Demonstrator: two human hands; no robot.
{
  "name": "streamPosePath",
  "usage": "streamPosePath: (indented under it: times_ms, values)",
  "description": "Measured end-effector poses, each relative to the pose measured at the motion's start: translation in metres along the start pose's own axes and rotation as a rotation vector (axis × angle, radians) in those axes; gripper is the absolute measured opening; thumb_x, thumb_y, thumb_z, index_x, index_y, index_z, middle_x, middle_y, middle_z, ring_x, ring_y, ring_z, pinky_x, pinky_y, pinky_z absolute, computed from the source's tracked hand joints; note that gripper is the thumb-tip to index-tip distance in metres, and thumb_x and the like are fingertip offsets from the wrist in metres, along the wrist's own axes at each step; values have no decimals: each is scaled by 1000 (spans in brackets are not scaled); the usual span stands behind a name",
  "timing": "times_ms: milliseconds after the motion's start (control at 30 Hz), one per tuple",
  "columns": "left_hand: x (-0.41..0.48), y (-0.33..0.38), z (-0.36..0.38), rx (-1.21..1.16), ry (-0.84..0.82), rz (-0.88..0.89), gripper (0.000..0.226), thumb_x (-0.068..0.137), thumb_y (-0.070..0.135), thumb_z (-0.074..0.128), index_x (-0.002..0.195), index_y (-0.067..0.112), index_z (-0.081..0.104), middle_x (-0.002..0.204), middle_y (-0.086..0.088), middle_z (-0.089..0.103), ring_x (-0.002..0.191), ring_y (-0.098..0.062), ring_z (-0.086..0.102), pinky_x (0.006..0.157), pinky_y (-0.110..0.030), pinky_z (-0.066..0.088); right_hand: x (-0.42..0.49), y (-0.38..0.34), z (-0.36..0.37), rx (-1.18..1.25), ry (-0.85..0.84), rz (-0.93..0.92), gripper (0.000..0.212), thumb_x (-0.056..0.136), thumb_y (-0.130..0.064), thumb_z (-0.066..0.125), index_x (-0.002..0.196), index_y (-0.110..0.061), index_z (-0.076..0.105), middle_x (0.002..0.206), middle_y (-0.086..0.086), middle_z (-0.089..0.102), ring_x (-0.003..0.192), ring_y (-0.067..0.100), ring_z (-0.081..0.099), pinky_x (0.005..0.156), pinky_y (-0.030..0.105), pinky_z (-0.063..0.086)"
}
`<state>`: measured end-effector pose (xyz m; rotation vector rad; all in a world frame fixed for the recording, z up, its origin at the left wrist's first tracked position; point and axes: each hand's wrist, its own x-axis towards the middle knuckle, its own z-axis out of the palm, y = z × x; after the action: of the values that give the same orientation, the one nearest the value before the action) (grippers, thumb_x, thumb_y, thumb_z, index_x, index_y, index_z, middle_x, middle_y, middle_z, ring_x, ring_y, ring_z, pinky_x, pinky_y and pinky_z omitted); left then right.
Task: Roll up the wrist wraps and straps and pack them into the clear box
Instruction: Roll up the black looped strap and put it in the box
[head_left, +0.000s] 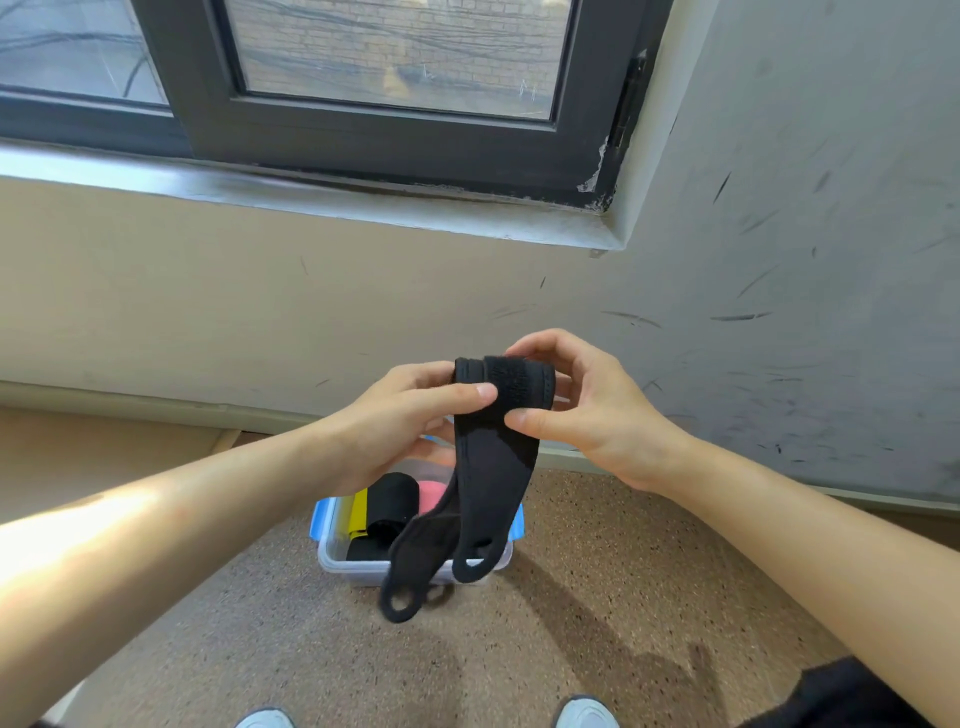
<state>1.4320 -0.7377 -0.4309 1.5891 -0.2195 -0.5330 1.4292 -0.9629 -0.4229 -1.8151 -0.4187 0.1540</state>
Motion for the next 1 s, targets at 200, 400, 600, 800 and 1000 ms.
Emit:
streamPosePath:
  times_ms: [200,400,600,800,1000]
  values:
    - [-1,-2,-5,-23,3,82,43,84,21,72,126,15,67,119,-15,74,114,-37,69,96,-48,57,2,-3,-4,139,-37,113,42,86,-30,77,124,-21,61,124,6,66,106,22,71,86,40,61]
    - [-1,-2,-2,19,69,174,47,76,12,78,121,14,67,116,-20,72,111,-37,70,97,-48,58,0,-3,-1,214,-139,228,50,91,-44,60,126,-9,60,106,4,69,97,22,70,85,44,57]
    - [-1,-1,-1,17,32,117,52,76,15,77,125,28,66,123,-11,71,109,-30,71,83,-44,62,1,-3,-5,320,-118,214,45,88,-25,69,126,-3,60,109,12,68,100,28,70,94,55,55]
    - [-4,4,-4,-31,-59,-79,54,85,46,68,132,19,64,126,-19,70,111,-45,68,97,-50,57,1,1,-5,239,-47,125,43,81,-10,81,121,-11,64,107,7,69,98,20,70,90,49,60]
    - [-2,3,-5,-16,36,-22,48,81,41,75,122,17,67,113,-11,73,106,-37,69,91,-50,54,0,3,-3,167,-68,51,46,85,10,73,122,-14,61,112,1,69,99,14,69,88,31,56]
